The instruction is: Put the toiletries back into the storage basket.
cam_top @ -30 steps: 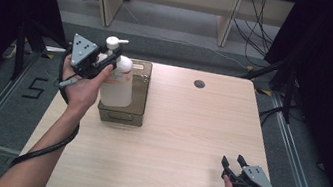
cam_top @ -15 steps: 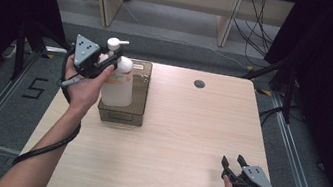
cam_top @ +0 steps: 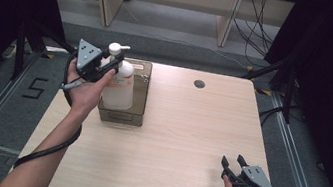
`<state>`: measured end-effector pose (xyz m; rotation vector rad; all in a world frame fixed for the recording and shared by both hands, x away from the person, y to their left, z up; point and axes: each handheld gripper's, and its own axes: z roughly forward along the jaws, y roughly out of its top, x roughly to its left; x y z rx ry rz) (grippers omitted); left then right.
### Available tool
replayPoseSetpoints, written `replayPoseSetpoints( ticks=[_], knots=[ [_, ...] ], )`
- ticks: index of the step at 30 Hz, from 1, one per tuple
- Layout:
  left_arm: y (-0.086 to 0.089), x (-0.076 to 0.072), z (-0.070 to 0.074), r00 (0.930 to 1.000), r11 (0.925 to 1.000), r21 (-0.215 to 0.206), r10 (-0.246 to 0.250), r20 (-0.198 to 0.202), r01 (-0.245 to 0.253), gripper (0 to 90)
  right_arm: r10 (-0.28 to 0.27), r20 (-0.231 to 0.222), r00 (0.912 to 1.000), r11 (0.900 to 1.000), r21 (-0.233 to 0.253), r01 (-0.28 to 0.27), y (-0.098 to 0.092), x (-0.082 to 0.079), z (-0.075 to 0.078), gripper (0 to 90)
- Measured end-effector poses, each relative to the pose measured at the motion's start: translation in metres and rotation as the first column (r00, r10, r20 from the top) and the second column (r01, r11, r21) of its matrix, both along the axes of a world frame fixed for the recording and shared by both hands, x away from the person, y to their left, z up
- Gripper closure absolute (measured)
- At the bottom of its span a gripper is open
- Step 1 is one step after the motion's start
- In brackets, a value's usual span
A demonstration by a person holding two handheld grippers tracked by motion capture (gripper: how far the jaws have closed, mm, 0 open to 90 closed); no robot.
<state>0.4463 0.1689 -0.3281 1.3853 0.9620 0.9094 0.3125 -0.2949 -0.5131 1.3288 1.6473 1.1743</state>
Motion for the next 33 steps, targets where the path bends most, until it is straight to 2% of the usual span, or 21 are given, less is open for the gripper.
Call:
replayPoseSetpoints(
  ticks=[20, 23, 33],
  knots=[
    [0.002, -0.001, -0.022, 0.9988, 0.9999, 0.01, 0.002, -0.048, -0.001, 60.5, 0.004, -0.007, 1.0, 1.0, 0.004, -0.004, 0.001, -0.001, 0.0, 41.7],
    [0.003, -0.002, -0.027, 0.9984, 0.9999, 0.014, 0.003, -0.056, -0.002, 60.5, 0.004, 0.006, 1.0, 1.0, -0.01, -0.004, 0.0, 0.0, 0.0, 41.7],
    [0.003, -0.004, -0.037, 0.9971, 0.9999, 0.012, 0.003, -0.076, -0.002, 60.5, 0.004, 0.004, 1.0, 1.0, -0.006, -0.004, 0.0, 0.0, 0.0, 41.7]
  ],
)
